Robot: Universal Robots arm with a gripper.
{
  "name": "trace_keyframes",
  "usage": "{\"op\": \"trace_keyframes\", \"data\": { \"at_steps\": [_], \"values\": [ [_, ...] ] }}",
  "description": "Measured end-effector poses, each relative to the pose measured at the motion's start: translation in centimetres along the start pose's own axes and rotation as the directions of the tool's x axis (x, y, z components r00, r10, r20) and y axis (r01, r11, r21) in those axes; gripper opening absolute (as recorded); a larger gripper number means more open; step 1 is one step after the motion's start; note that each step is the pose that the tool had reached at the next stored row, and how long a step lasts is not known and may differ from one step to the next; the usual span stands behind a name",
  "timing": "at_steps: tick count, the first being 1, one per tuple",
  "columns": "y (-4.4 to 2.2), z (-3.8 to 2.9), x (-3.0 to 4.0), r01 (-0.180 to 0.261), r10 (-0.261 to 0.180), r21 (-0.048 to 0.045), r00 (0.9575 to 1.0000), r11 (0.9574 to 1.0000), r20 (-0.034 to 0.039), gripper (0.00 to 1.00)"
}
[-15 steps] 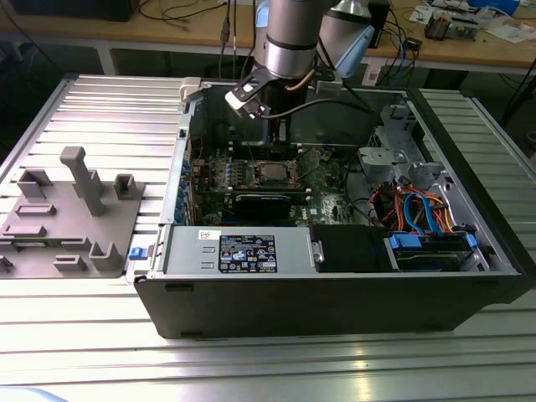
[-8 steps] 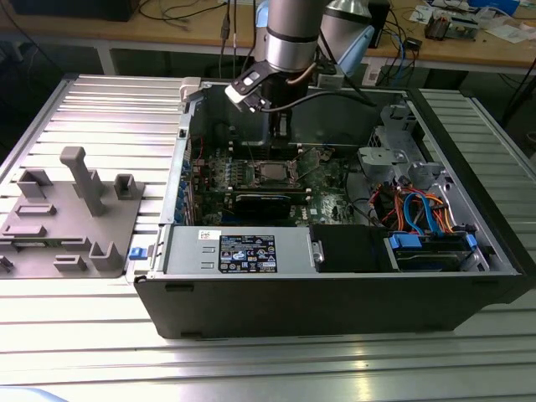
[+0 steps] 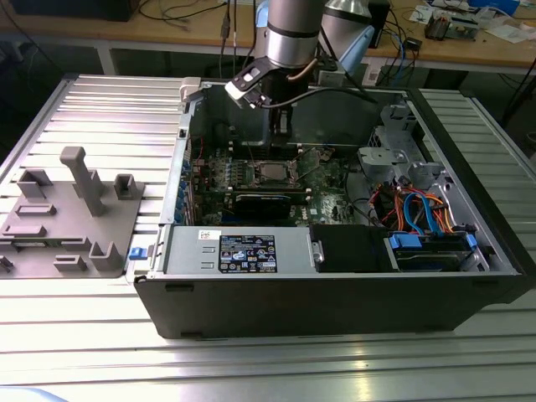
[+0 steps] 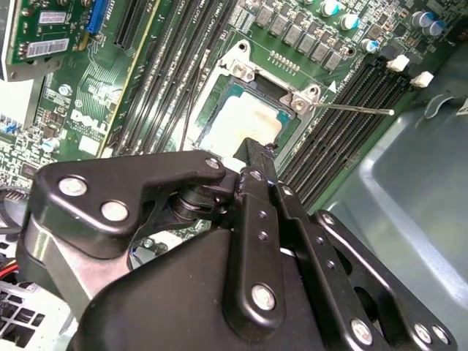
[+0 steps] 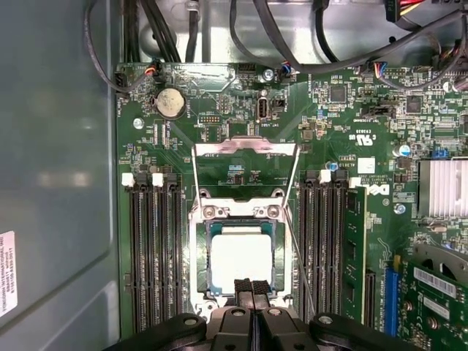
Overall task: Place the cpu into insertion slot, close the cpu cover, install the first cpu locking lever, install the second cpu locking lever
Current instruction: 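Place the cpu into insertion slot, then close the cpu cover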
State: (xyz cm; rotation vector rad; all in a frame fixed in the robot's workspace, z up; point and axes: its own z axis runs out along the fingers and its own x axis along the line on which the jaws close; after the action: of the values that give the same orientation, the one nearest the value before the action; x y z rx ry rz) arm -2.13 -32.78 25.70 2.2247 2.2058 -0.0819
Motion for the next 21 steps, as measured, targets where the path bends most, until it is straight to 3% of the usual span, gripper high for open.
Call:
{"op": "trace_keyframes", "data": {
  "at_steps": [4, 15, 21],
  "values": [
    [-0.01, -0.41, -0.02, 0.0, 0.0, 0.0, 1.0, 1.0, 0.0009, 0.11],
    [-0.02, -0.66, -0.03, 0.0, 0.0, 0.0, 1.0, 1.0, 0.0003, 0.11],
    [-0.04, -1.11, -0.05, 0.0, 0.0, 0.0, 1.0, 1.0, -0.0005, 0.11]
  ]
}}
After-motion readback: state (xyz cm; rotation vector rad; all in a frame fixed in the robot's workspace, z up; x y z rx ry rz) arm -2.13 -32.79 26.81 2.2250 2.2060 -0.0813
